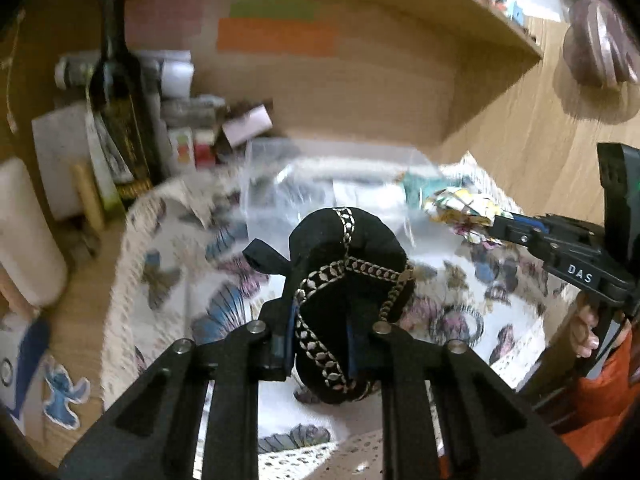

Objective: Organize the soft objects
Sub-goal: 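Grasp the black chain pouch with the left tool while the right tool grasps the floral scrunchie, then lower the pouch and scrunchie into the clear box and open both tools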

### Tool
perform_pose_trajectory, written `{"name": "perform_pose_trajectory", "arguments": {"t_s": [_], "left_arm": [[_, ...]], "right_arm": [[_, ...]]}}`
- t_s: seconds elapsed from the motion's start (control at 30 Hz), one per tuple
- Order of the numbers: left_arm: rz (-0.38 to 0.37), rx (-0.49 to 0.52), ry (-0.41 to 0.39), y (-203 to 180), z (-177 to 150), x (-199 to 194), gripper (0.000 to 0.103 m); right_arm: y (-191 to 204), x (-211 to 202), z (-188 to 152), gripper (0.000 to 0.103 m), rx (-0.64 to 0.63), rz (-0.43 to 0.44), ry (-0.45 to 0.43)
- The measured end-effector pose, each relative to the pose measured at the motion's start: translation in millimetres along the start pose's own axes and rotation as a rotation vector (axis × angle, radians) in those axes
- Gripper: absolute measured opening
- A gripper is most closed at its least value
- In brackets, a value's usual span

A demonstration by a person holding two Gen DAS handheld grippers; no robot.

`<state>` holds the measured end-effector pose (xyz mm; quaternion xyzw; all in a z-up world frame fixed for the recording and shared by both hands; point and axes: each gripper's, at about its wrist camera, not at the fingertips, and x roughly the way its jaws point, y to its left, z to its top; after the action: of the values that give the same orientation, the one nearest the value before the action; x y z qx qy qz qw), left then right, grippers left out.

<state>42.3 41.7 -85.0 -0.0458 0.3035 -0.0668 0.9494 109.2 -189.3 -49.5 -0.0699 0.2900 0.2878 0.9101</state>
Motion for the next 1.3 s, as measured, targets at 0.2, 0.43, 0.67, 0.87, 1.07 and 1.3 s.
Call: {"name": "perform_pose_trajectory", "arguments": {"t_s": [0.2,0.43,0.67,0.87,1.07,1.3], "left_arm": [[0.035,0.010,-0.095,6.7,27.6,-18.7,0.018],[0.086,0.023,-0.200,8.2,65.6,-28.5,0.018],[0.117,0.006,-0.216,14.5,99.6,-3.1,0.018],[0.126,0.027,-0.162,14.8,110.7,40.9,0.018],[0.083,0.023,-0.013,17.3,106.8,100.6,0.018],[0.075,0.012,0.070,26.4,100.7,133.3,0.021]], "right_arm": [[-2.2,-20.2,21.9,0.012,0.002,-0.012,-0.104],[-2.6,-19.6,50.0,0.012,-0.008,-0.020,-0.177],[3.4,6.5,78.4,0.012,-0.048,-0.030,-0.180],[4.5,47.9,90.0,0.012,-0.070,-0.038,-0.100],[6.9,92.6,85.9,0.012,-0.084,-0.026,0.015],[5.4,135.2,74.2,0.012,-0.080,-0.034,0.133]]}}
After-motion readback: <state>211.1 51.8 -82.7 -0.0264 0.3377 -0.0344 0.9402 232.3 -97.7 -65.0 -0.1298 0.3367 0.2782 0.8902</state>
